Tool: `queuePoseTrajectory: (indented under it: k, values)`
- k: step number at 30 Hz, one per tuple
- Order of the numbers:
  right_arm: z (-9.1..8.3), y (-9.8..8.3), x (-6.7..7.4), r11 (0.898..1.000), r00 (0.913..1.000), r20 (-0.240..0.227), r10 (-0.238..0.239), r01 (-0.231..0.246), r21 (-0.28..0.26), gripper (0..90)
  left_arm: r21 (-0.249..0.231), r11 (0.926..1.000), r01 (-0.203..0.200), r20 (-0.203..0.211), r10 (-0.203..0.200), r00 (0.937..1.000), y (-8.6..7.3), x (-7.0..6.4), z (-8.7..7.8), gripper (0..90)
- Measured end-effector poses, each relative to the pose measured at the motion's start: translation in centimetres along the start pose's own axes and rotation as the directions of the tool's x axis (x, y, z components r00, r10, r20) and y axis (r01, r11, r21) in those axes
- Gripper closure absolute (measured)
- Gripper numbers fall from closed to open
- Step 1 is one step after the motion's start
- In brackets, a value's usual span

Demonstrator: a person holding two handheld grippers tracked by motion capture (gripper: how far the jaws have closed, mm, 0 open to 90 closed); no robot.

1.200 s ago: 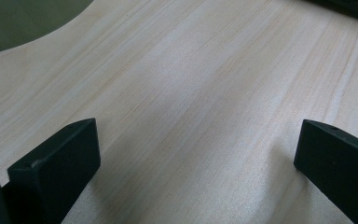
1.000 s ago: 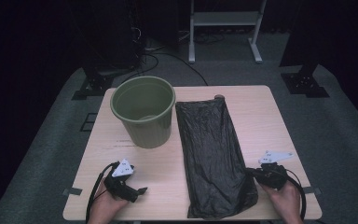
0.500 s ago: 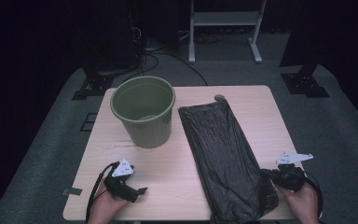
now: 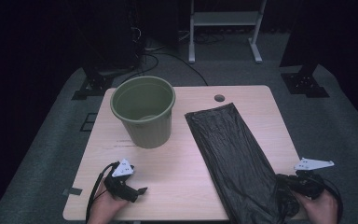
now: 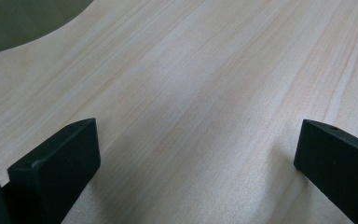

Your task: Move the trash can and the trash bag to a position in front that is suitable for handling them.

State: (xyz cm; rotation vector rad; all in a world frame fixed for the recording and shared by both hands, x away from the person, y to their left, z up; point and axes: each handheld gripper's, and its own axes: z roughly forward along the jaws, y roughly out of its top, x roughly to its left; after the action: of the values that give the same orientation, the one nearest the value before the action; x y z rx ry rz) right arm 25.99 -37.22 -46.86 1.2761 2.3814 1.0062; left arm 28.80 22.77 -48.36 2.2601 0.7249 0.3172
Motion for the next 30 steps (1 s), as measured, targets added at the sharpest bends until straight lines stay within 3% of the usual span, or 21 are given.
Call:
queuePoseTrajectory:
  k: [10, 15, 18, 20, 26, 28, 30]
  values:
    - [-0.7, -0.6, -0.5, 1.0, 0.9995, 0.025, 0.019, -0.019, -0.005, 87.3, 0.0, 1.0, 0.0, 0.0, 0.0, 1.0, 0.0, 0.0, 0.0, 0.0]
    - [-1.0, -0.5, -0.5, 1.0, 0.9988, 0.044, 0.021, -0.02, -0.014, 79.0, 0.0, 1.0, 0.0, 0.0, 0.0, 1.0, 0.0, 0.0, 0.0, 0.0]
    - [-1.7, -0.2, -0.3, 0.999, 0.9975, 0.065, 0.029, -0.026, -0.046, 65.0, 0.0, 1.0, -0.001, 0.0, 0.001, 1.0, 0.0, 0.0, 0.0, 0.0]
    - [-2.0, 0.2, -0.1, 0.998, 0.998, 0.055, 0.033, -0.03, -0.058, 58.7, 0.0, 1.0, -0.001, 0.0, 0.001, 1.0, 0.0, 0.0, 0.0, 0.0]
    - [-1.7, 1.9, 1.0, 0.996, 0.9988, 0.042, 0.026, -0.023, -0.081, 26.5, 0.0, 1.0, 0.0, 0.0, 0.0, 1.0, 0.0, 0.0, 0.0, 0.0]
    - [-1.4, 2.4, 1.3, 0.996, 0.9989, 0.038, 0.027, -0.024, -0.082, 18.3, 0.0, 1.0, -0.001, 0.0, 0.001, 1.0, 0.0, 0.0, 0.0, 0.0]
    - [-1.0, 2.9, 1.8, 0.996, 0.9997, 0.016, 0.017, -0.015, -0.089, 15.7, 0.001, 1.0, -0.001, 0.001, 0.001, 1.0, 0.0, 0.0, 0.0, 0.0]
